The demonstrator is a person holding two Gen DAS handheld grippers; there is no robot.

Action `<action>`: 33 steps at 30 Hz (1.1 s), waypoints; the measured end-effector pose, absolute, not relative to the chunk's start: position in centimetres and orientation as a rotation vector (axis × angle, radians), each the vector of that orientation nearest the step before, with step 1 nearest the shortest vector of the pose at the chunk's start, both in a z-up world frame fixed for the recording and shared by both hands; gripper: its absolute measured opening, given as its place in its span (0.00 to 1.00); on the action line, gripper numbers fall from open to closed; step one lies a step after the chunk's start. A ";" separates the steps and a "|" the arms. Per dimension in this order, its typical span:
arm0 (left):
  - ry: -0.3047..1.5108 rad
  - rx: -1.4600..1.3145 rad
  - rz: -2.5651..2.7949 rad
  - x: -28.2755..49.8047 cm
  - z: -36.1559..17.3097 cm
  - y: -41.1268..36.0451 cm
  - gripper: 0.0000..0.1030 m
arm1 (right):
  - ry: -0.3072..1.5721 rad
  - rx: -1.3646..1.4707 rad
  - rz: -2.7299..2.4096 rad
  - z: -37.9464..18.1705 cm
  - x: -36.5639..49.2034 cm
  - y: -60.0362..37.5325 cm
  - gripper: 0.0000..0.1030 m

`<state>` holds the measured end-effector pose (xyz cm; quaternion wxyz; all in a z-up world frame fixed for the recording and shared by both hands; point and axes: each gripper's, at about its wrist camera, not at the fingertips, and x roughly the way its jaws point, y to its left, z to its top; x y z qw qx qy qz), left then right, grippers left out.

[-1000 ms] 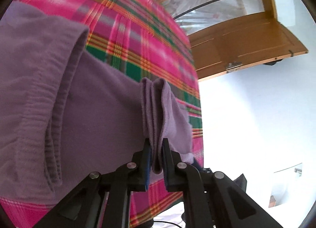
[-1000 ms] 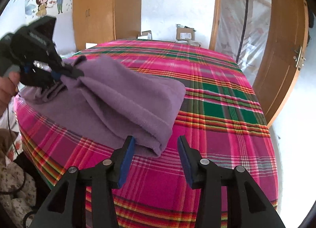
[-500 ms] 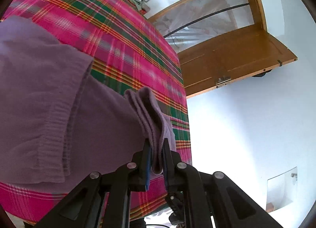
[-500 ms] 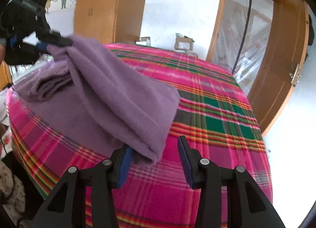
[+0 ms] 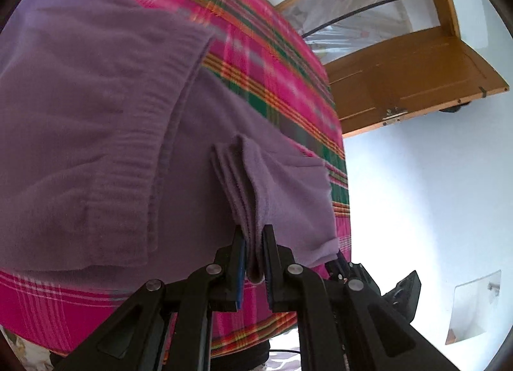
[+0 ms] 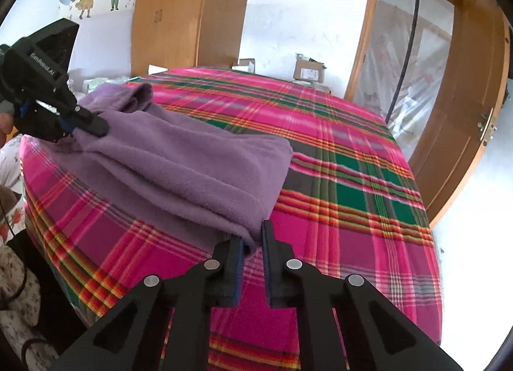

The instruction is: Fold clothes

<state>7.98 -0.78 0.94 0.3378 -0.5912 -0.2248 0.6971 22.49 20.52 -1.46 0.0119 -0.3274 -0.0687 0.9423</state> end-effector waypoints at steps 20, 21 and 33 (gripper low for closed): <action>-0.195 -1.471 1.928 9.6 4.9 1.5 0.16 | 0.304 -1.137 3.163 0.6 23.3 25.6 0.31; -0.171 -1.453 1.930 9.4 5.5 2.0 0.17 | 0.322 -1.162 3.174 0.5 22.8 25.8 0.31; 0.053 -1.458 1.780 5.9 6.7 11.4 0.24 | 0.194 -1.389 3.270 0.6 18.5 25.6 0.42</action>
